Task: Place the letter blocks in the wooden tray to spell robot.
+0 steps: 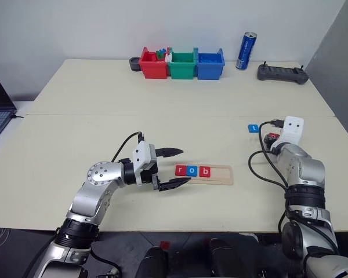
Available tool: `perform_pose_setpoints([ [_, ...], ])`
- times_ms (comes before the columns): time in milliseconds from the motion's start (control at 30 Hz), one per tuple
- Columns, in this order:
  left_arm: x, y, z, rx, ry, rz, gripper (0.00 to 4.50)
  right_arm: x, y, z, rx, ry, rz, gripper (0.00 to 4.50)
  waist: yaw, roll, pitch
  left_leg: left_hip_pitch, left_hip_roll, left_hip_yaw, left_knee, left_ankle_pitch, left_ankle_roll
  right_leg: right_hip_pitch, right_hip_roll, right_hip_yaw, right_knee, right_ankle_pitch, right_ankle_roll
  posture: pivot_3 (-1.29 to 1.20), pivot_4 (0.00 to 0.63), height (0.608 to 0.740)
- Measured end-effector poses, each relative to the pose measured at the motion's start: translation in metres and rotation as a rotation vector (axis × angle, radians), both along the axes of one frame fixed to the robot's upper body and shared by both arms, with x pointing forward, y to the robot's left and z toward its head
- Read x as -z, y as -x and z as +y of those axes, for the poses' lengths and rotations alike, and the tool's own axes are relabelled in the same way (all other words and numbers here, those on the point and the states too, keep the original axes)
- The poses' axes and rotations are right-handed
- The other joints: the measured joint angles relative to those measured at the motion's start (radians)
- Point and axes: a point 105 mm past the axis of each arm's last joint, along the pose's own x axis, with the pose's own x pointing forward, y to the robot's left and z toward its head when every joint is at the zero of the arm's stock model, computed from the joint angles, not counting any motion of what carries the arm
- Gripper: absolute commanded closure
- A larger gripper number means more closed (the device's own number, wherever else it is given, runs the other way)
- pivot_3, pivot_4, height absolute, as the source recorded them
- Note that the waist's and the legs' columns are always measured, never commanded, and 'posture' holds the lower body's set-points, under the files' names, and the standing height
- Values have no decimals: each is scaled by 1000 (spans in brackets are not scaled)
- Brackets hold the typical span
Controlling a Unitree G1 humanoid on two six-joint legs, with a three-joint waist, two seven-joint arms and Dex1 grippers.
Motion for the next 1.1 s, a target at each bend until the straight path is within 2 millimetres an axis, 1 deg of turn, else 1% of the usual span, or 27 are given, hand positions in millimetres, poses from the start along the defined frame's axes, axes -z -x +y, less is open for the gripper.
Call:
perform_pose_setpoints([
  [200,0,0,0,0,0,0,0,0,1,0,-1,1,5,3045,-2,0,0,0,0,0,0,0,0,0,0,0,0,0,0,0,150,740],
  [300,0,0,0,0,0,-1,0,-2,6,1,-7,7,18,3045,-4,0,0,0,0,0,0,0,0,0,0,0,0,0,0,0,150,740],
  [400,0,0,0,-1,-1,-2,0,-2,23,7,-27,12,52,3045,-4,0,0,-1,0,-1,-1,0,0,-1,0,0,0,0,0,0,150,740],
  [600,0,1,2,-5,-5,0,0,-10,78,44,-156,2,120,3045,1,1,0,-2,0,-2,-1,0,0,-2,0,-1,1,-1,-1,0,150,740],
  [733,0,1,1,-5,-5,0,0,-4,106,71,-217,-44,182,3045,1,1,0,-1,0,-2,-1,0,0,-2,1,-1,1,-1,-1,0,150,740],
  [833,0,1,1,-4,-5,1,0,-4,113,79,-238,-52,190,3045,2,1,0,-1,0,-2,-1,0,0,-2,1,-1,1,-1,-1,0,150,740],
  [900,0,1,1,-4,-5,2,0,-3,116,80,-235,-55,187,3045,4,1,0,-1,0,-2,-1,0,0,-2,1,-1,0,-1,-1,0,150,740],
  [1033,0,2,1,-2,-6,3,0,6,122,80,-225,-66,216,3045,5,1,0,-1,0,-2,-1,0,0,-2,1,-1,0,-1,-1,0,150,740],
  [1100,0,2,1,-1,-6,3,0,7,123,81,-228,-64,216,3045,4,1,0,-1,0,-2,-1,0,0,-2,1,-1,0,-1,-1,0,150,740],
])
